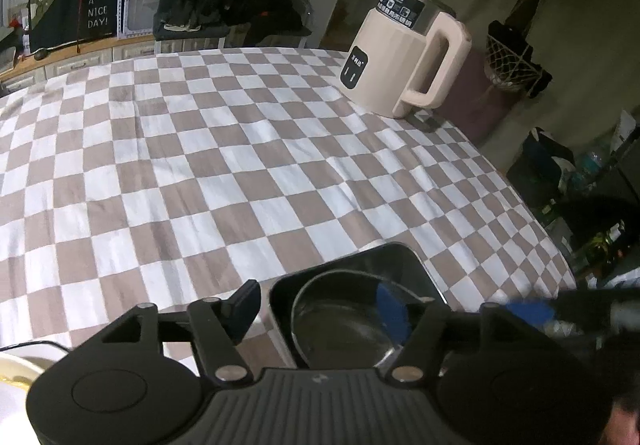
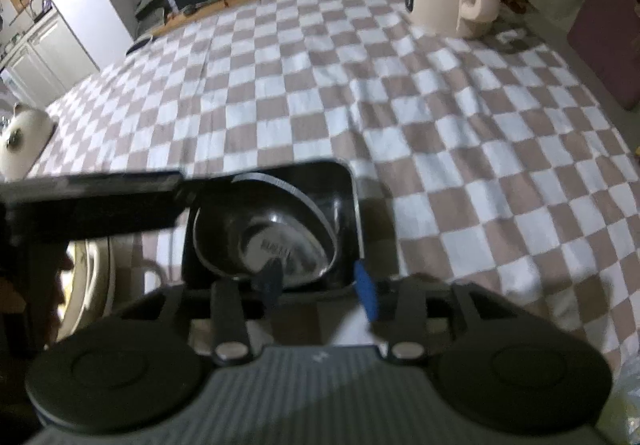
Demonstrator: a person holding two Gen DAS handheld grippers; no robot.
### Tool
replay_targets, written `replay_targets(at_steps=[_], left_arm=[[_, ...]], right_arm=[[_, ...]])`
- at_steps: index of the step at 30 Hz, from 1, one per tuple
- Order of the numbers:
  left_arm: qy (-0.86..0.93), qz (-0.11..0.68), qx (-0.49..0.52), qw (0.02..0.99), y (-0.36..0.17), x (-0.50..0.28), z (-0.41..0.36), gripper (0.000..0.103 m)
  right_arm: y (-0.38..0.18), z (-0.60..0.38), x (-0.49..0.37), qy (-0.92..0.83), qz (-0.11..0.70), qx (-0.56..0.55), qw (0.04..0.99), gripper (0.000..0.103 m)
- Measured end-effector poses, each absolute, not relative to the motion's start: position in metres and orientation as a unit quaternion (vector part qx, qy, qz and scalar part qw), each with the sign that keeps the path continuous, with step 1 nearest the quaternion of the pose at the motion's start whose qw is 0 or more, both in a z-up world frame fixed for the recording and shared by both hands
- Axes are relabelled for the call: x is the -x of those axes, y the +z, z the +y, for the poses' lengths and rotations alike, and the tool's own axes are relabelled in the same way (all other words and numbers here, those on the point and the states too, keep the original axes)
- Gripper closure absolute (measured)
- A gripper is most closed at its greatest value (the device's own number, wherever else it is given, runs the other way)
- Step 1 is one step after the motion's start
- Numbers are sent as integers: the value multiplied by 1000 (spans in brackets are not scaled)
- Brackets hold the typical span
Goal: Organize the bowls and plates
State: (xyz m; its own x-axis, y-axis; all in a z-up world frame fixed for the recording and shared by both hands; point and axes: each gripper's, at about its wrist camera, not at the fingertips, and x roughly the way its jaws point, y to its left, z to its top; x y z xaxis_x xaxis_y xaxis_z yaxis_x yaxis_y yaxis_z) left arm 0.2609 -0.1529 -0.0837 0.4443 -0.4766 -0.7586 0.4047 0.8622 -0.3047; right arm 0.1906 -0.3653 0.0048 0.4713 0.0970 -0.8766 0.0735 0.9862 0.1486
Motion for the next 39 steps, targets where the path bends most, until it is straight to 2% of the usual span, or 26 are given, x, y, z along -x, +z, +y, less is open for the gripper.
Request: replay_targets(at_steps=[3,15,25,30,33,34,36,39], left_arm=[[-260,470,29,843,-84,-257,-146,38],[-274,509,-88,811,-102,-240,-149,38],[-260,514,-104,811,-114,-250,-155,37],[-234,509,-96,823,-116,-259,-159,38],[-224,513,-68,826,-116,-264,-155,42],[-223,518,-52,824,-117,-265,-153,50],[-225,534,-14,815,-119,-268,-147,58],[-233,554,31,799,-122,-270,-143,70]], right_arm=[[7,-372,-199,-10,497,-71,865,38],[-23,-388,-247,-36,519,-51,852,39],[-38,-378,-255,-12,548,-20,836,40],[-43,-383,-248,11,561,-33,827,67],[-41,-384,-243,29,556,-40,830,81],[-40,-383,-242,35,555,-39,830,84],[-39,-380,-240,45,555,-35,830,93],[-39,-376,-239,54,557,-28,828,97]])
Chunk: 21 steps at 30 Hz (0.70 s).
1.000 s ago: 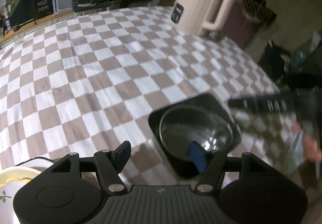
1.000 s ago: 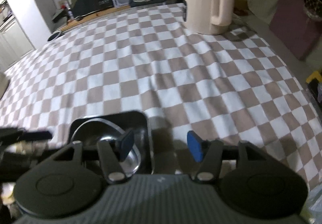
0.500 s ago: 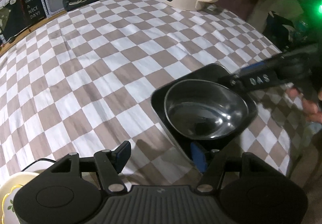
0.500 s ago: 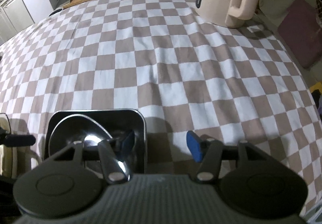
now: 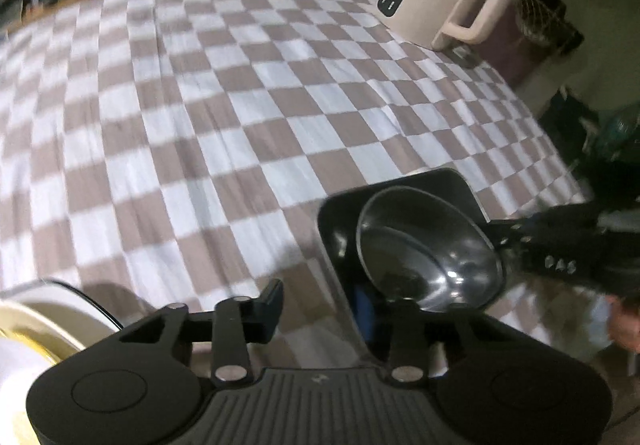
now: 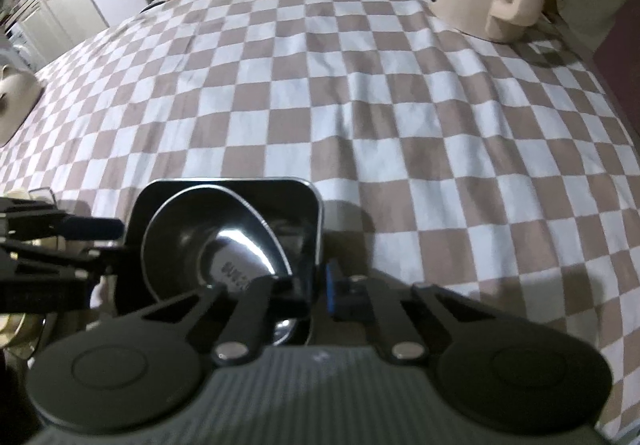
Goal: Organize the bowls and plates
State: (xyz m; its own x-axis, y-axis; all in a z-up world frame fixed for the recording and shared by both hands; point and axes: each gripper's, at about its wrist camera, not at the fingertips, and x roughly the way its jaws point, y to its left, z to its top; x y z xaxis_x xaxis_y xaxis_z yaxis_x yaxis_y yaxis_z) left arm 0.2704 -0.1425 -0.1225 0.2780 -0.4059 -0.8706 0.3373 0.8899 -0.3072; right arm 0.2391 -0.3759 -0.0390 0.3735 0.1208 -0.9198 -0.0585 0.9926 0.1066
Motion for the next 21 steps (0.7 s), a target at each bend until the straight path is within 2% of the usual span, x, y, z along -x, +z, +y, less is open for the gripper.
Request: replay_targets(at_steps=[1,6,21], left_arm=[[-237,557,38,795,-123,-270,-143,76],[-246,558,52,791,-122,-267,-147,90],[-248,523,68,813,-106,-266,-138,93]], right_arm=[[-39,-375,-239,55,558,-27,828,97],[-39,-376,-239,57,559,-29,827,98],[-24,-379,-226,52,540,-34,840,97]])
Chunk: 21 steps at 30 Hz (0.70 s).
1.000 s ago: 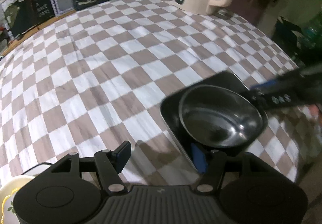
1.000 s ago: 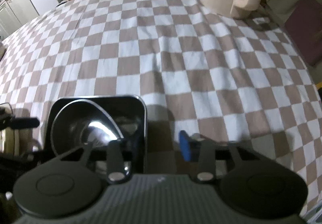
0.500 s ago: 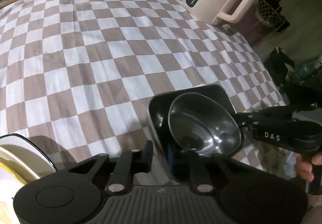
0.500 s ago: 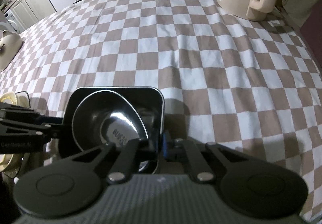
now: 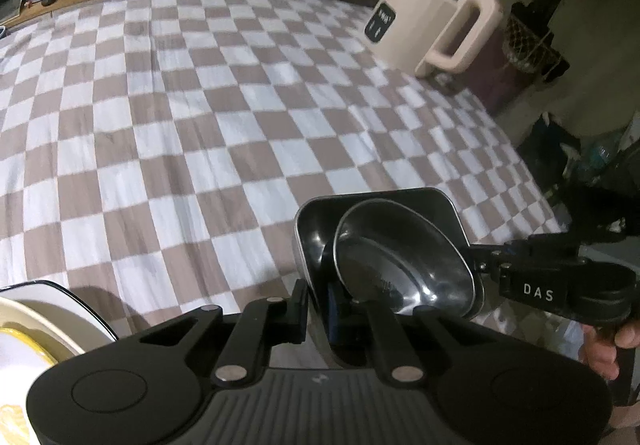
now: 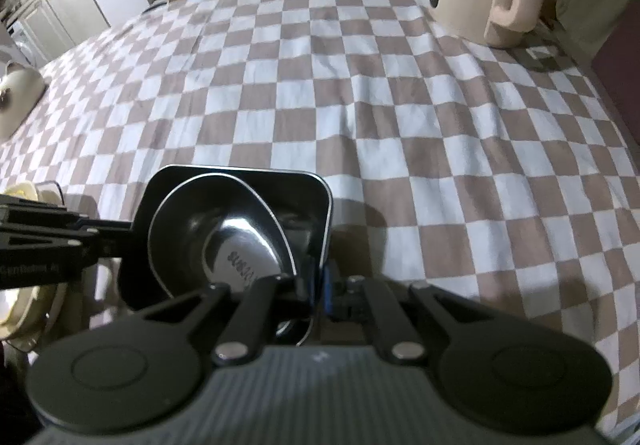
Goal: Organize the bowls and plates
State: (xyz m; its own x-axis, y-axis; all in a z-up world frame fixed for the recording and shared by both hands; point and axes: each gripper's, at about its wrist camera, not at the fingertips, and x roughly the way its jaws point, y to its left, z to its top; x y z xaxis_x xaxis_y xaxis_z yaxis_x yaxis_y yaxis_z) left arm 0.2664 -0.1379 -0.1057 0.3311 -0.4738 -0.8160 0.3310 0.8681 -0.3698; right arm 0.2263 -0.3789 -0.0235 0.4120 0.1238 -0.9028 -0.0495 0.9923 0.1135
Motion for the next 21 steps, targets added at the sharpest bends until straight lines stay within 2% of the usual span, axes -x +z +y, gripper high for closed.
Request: replay_targets(at_steps=[21], left_arm=[[-251,401,181,862,-16,-231,-53,94]], right_arm=[[52,-371,-197,107,403,-148,897,96]])
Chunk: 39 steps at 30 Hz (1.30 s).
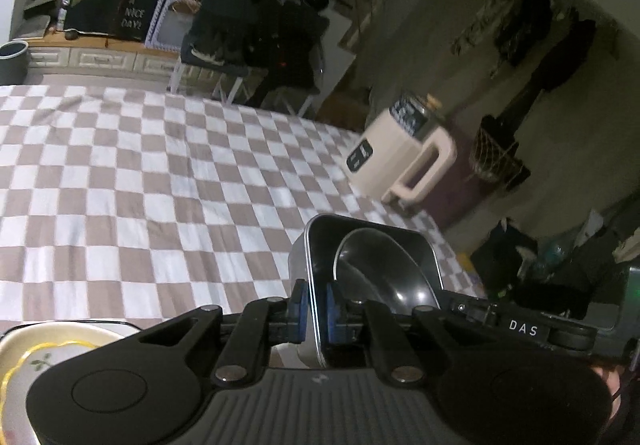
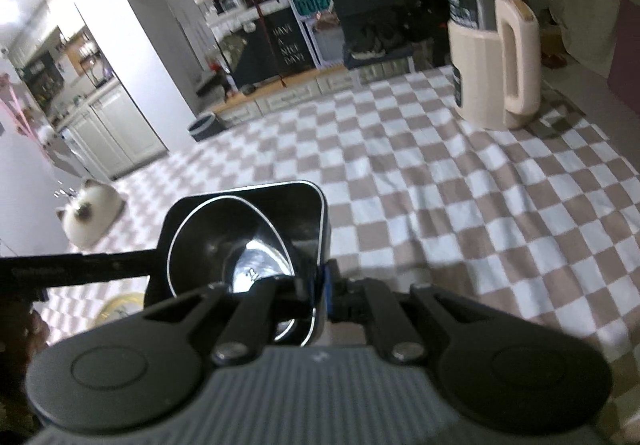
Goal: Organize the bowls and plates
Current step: 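Carry the steel tray with both grippers over the nested cream bowls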
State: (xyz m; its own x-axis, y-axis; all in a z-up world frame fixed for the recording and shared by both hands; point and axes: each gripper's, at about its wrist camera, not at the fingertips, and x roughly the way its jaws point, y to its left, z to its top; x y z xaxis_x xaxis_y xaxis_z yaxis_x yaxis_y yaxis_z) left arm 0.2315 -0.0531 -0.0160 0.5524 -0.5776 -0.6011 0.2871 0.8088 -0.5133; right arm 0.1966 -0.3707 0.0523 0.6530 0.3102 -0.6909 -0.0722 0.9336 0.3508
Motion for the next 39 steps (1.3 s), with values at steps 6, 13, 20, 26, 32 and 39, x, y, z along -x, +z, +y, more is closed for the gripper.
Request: replay_targets(at_steps=[6,13,20,26,32,39], left_arm=[[-236,377,217,869,-2,-213,-7,94],[-206,348,248,880,9,-187,43,93],[-184,341,267,882,10,-162,82,93],[-164,339,278,884,4,-141,115,93],[-143,341,285,884,-4,-129,140,92],[-146,363,278,877,-17,-127,147,87]], right_arm=[[64,-346,-193,143,384,-168,897,94],[66,-313,-193,184,376,-172,892,93],[63,-300,-195,211,373,-196,882,93],[62,-283,-192,239,380,-193,872,93],[61,-262,-188,261,392,-179,864,92],[59,-256,-186,257,410,-161,860,92]])
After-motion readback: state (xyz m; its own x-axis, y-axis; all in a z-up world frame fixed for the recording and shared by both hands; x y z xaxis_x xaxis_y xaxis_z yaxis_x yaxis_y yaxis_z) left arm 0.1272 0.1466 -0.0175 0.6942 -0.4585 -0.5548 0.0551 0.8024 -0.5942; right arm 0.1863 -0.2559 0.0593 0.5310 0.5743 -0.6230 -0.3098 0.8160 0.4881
